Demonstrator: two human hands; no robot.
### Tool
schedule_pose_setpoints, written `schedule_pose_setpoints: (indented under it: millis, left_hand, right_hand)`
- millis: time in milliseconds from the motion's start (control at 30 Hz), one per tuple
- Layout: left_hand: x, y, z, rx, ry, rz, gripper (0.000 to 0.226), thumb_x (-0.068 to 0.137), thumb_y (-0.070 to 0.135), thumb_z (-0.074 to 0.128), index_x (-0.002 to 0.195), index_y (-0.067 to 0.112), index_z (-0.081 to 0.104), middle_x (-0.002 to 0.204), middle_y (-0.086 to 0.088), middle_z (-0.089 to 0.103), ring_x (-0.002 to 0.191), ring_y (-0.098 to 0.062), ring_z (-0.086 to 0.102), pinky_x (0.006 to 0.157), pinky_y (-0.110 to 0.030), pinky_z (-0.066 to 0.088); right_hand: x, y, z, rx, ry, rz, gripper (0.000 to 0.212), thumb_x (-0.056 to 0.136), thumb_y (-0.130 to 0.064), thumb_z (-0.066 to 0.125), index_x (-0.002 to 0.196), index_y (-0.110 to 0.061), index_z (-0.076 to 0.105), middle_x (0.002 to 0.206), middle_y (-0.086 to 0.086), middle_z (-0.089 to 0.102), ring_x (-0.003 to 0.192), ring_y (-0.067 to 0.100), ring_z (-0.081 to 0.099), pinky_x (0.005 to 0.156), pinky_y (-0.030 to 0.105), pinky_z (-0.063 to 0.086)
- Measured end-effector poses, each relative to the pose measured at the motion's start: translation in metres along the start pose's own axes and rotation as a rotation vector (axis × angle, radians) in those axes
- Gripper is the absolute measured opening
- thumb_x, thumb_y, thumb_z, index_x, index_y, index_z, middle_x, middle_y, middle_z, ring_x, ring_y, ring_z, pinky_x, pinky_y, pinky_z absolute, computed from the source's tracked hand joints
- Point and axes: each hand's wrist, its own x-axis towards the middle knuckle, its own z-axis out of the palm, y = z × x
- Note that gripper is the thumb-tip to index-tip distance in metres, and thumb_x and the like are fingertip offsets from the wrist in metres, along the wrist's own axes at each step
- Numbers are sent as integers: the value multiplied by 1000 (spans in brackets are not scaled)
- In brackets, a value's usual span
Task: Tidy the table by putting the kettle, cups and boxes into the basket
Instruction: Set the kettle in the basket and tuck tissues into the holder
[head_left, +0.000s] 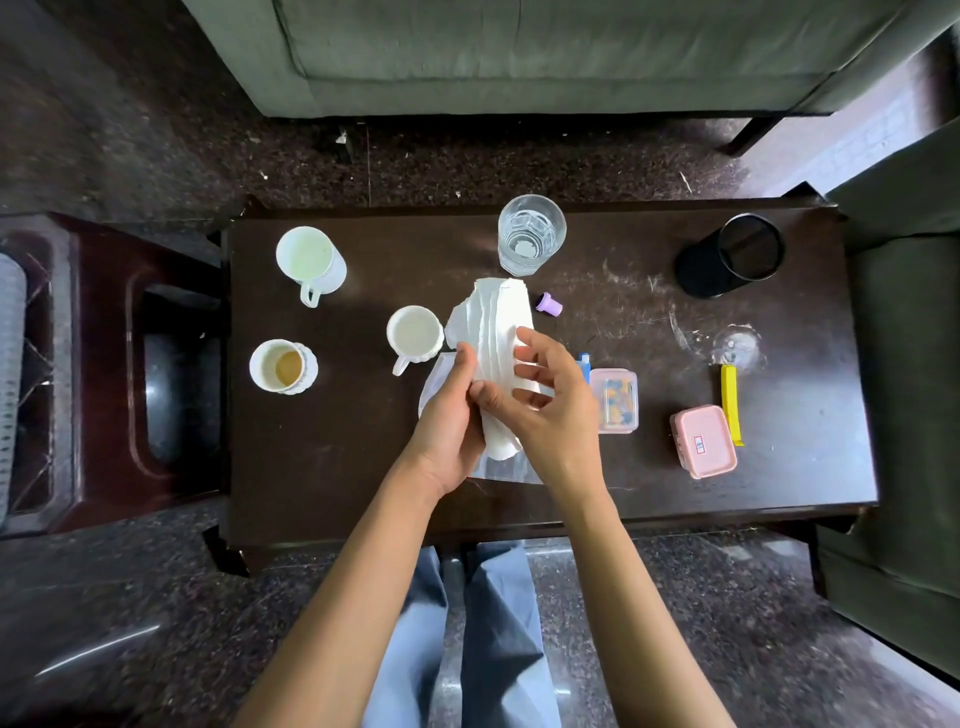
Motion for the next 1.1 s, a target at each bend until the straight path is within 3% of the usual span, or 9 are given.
schedule_pose_setpoints:
  millis: [100, 300, 500, 600, 700, 733, 833, 1000, 1100]
  left_hand:
    - [-1, 2, -1, 23, -7, 4, 40, 100, 47, 29, 105, 29, 64, 90, 4, 75, 89, -13, 72, 81, -32, 58]
    - [-3, 11, -4, 66, -14, 2, 44, 101, 43, 27, 98, 33, 70, 95, 4, 75, 96, -11, 70, 87, -31, 54]
    - [-2, 17, -9, 93, -13, -4, 35, 102, 41, 30, 107, 31, 64, 101, 2, 73, 105, -15, 66, 97, -35, 50]
    - [-2, 21, -11, 88, -35, 0, 39, 102, 40, 30, 103, 28, 67, 98, 2, 74, 99, -12, 68, 98, -34, 49]
    - [-2, 28, -15, 44, -4, 7, 36, 100, 42, 35, 109, 25, 66, 98, 0, 73, 96, -15, 67, 92, -36, 52]
    - [-1, 30, -17, 22, 24, 10, 36, 99, 42, 37, 115, 24, 63, 101, -2, 71, 96, -16, 66, 86, -35, 56]
    - [3, 39, -29, -37, 126, 23, 41, 96, 42, 41, 126, 20, 59, 105, -1, 71, 97, -17, 66, 70, -30, 57]
    - [3, 52, -49, -9, 173, 20, 42, 97, 43, 39, 125, 20, 60, 111, -2, 70, 103, -19, 65, 79, -33, 54]
    - [3, 58, -60, 26, 192, 4, 42, 96, 47, 40, 118, 22, 65, 107, -2, 72, 102, -20, 65, 80, -35, 53]
  right_hand:
    - [3, -2, 3, -40, 23, -27, 59, 73, -31, 83, 125, -26, 56, 113, -8, 63, 99, 5, 62, 77, 17, 55]
    - [8, -5, 7, 16, 12, -17, 54, 74, -36, 81, 122, -25, 59, 110, -8, 67, 96, 3, 65, 75, 15, 55]
    - [15, -5, 11, 84, 0, 16, 51, 72, -39, 82, 116, -24, 61, 104, -7, 71, 94, 10, 69, 79, 25, 58]
    - [19, -6, 14, 66, 21, 7, 32, 82, -28, 75, 111, -19, 66, 96, -5, 72, 85, 12, 68, 73, 22, 56]
    - [25, -5, 15, 135, 35, 26, 10, 89, -14, 59, 91, -6, 66, 77, 11, 65, 68, 18, 55, 63, 34, 47]
    - [28, -4, 14, 169, 48, 51, 13, 87, -13, 57, 87, -2, 63, 73, 17, 60, 67, 21, 50, 63, 34, 43]
    - [38, -2, 7, 286, 61, 162, 20, 83, -15, 57, 89, 4, 60, 78, 13, 55, 74, 22, 49, 69, 38, 41]
    - [48, -4, 1, 332, -11, 190, 24, 81, -13, 58, 93, 8, 57, 84, 14, 53, 77, 25, 49, 73, 39, 40]
    - [51, -5, 5, 253, 14, 155, 18, 86, -10, 56, 100, -1, 62, 75, 7, 59, 74, 22, 53, 73, 36, 44]
